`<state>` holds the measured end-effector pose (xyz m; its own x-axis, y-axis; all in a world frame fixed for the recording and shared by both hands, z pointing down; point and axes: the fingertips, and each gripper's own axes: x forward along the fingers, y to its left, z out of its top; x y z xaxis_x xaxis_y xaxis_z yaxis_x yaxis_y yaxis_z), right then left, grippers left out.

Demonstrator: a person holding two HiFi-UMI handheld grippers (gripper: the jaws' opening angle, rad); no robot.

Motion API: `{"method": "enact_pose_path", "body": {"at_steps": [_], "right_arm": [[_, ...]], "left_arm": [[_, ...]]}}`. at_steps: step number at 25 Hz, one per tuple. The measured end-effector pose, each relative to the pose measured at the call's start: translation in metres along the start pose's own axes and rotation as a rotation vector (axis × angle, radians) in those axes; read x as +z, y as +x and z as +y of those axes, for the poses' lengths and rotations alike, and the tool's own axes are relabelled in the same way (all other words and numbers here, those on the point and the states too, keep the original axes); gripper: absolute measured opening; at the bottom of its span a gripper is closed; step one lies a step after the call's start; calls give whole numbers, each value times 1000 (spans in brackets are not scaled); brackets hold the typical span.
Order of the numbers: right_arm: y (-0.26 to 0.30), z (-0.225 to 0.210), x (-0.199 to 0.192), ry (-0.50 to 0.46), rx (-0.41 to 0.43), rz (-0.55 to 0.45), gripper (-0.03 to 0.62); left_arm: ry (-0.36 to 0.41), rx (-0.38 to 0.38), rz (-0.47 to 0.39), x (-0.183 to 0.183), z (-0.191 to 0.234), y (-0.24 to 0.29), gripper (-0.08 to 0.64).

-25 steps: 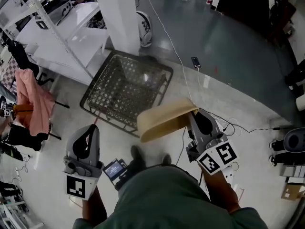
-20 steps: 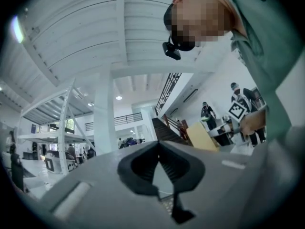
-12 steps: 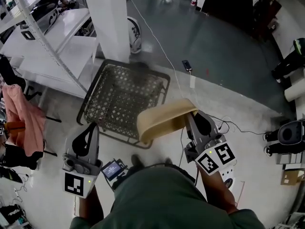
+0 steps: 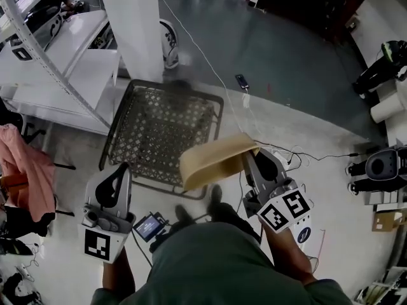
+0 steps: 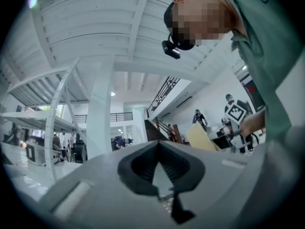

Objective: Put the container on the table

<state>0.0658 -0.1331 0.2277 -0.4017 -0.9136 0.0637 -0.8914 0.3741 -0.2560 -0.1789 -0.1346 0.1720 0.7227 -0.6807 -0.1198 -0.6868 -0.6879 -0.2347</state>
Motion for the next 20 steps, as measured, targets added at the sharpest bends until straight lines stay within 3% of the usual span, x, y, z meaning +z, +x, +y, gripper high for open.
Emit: {"method": "enact_pose_path", "body": {"at_steps": [7,20], "right_arm": [[31,-19,-15,24,36,42,28],[83,-44,-88,114,90,223,29]], "left_arm": [[-18,35,34,-14,5,16,2],[-72,101,157,-54,10,28,2]]}}
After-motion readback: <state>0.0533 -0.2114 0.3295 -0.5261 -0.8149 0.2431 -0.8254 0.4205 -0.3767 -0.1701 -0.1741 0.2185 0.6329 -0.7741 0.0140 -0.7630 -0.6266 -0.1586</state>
